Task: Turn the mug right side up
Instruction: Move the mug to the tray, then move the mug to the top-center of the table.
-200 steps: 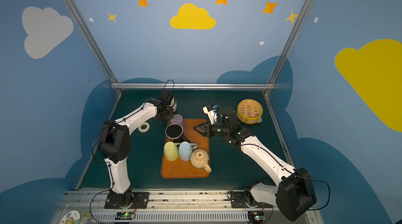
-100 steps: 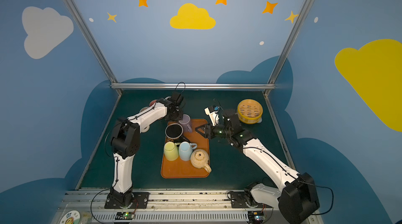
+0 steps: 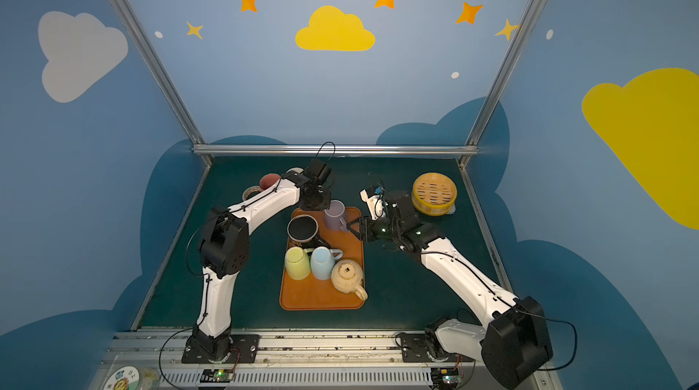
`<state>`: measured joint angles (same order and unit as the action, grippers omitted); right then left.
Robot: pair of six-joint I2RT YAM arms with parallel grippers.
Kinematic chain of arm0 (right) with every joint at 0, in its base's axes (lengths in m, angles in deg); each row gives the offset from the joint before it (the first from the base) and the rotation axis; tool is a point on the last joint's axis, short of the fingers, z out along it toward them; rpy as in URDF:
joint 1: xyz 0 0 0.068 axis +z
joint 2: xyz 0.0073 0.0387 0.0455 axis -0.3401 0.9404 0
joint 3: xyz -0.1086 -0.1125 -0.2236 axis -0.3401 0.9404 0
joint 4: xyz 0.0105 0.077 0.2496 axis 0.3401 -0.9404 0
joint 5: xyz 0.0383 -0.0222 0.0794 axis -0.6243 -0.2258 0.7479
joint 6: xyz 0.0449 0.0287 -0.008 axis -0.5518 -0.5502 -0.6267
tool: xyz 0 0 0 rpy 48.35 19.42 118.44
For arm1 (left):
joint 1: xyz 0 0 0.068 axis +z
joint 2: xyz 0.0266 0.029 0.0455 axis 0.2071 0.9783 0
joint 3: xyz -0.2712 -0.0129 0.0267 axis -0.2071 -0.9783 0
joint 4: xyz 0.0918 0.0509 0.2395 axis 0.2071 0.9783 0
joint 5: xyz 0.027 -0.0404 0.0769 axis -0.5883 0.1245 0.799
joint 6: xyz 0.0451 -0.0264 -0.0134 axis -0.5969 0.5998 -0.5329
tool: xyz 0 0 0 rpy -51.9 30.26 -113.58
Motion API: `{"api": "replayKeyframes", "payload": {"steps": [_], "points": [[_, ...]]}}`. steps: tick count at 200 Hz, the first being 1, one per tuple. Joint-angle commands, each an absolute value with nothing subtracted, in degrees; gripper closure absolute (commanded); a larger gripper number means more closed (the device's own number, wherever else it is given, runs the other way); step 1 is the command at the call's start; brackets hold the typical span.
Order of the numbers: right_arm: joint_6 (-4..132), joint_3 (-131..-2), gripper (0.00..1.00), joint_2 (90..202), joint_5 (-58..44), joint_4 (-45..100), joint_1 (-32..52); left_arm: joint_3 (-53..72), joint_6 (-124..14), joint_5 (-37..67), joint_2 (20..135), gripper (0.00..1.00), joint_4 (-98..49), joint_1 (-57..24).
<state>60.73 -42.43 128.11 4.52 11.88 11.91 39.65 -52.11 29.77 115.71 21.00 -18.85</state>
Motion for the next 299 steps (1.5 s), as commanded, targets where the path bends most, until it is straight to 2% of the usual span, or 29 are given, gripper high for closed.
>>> {"api": "replayKeyframes", "payload": {"steps": [1, 32, 41, 112, 197, 251, 299], "points": [[63.0, -45.2, 0.55, 129.6, 0.4, 8.5, 12.4, 41.4, -52.8, 31.5, 112.6, 0.94, 23.0, -17.6], [65.1, -47.5, 0.53, 132.2, -3.4, 5.4, 13.2, 43.6, -54.1, 33.1, 110.9, 0.78, 25.6, -14.8], [65.8, -48.3, 0.53, 132.9, -4.4, 4.3, 13.5, 43.8, -54.5, 33.2, 110.5, 0.76, 26.0, -13.8], [67.1, -50.1, 0.51, 135.3, -5.6, 3.2, 14.5, 44.6, -56.1, 32.0, 113.4, 0.77, 27.3, -8.5], [68.2, -50.5, 0.50, 137.3, -5.1, 3.5, 14.9, 49.8, -56.8, 33.2, 120.2, 0.72, 28.9, -7.1], [68.6, -51.1, 0.50, 138.2, -4.4, 3.6, 14.9, 52.1, -57.8, 35.3, 122.8, 0.65, 29.4, -6.7], [68.6, -51.6, 0.50, 139.3, -3.9, 4.0, 14.9, 54.7, -58.1, 35.1, 124.9, 0.67, 30.2, -6.8]]}}
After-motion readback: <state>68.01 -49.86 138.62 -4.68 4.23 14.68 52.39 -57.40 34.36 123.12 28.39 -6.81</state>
